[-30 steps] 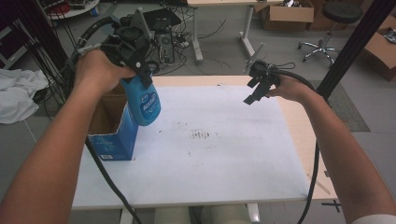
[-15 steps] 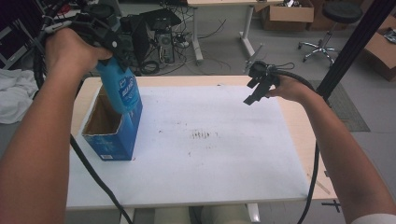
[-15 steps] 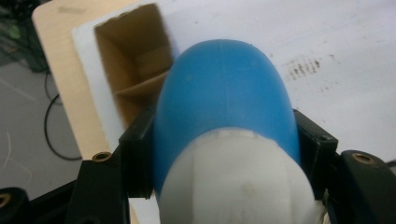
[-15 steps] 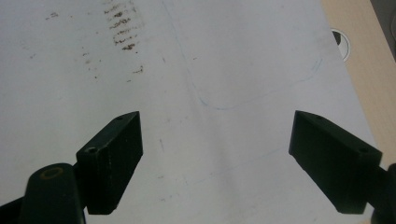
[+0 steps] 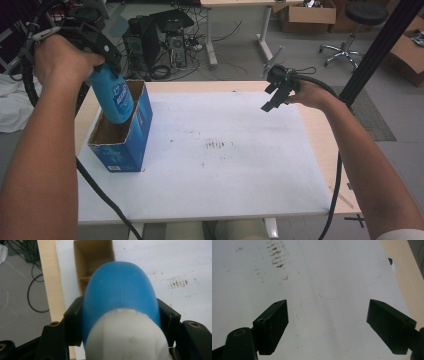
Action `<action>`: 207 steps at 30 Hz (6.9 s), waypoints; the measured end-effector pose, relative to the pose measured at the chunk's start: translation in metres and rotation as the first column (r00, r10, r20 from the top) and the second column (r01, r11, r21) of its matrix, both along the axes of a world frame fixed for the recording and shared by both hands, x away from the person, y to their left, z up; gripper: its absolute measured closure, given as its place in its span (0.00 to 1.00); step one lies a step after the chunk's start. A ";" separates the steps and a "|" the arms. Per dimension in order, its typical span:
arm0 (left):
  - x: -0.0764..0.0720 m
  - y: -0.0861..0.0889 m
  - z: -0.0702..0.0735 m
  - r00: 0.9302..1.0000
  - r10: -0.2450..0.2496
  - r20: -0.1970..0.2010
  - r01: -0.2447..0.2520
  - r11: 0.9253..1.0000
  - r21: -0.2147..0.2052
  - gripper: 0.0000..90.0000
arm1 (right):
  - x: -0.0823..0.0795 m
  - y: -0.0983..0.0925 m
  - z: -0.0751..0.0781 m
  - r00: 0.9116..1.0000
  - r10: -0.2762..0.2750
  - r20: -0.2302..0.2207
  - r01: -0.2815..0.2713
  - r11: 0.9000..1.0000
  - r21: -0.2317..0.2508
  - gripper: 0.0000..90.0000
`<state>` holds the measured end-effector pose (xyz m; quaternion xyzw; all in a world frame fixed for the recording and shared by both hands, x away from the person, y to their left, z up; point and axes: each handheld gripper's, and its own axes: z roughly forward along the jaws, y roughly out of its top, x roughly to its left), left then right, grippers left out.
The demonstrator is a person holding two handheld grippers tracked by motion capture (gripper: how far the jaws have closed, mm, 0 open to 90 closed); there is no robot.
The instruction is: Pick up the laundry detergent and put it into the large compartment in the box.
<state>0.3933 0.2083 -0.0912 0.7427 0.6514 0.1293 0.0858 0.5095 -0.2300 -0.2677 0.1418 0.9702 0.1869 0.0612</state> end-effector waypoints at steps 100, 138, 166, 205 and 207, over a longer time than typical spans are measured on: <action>0.007 0.042 -0.183 0.999 0.040 -0.014 -0.040 0.997 -0.066 0.35 | -0.003 -0.004 -0.006 1.000 -0.018 -0.023 0.017 0.999 -0.037 0.20; -0.005 0.038 -0.121 0.996 -0.045 0.078 0.052 0.994 -0.094 0.29 | -0.008 -0.005 -0.003 0.999 -0.019 -0.026 0.018 0.999 -0.042 0.20; -0.012 -0.041 -0.086 0.932 -0.304 0.197 0.321 0.945 -0.061 0.19 | -0.010 -0.006 -0.003 0.999 -0.019 -0.031 0.018 0.999 -0.040 0.20; -0.009 -0.142 -0.127 0.724 -0.684 0.088 0.689 0.724 -0.043 0.19 | -0.021 -0.010 -0.007 0.999 -0.031 -0.030 0.030 0.999 -0.027 0.19; -0.008 -0.144 -0.129 0.722 -0.687 0.083 0.692 0.721 -0.045 0.19 | -0.022 -0.011 -0.008 0.999 -0.030 -0.033 0.029 0.999 -0.029 0.19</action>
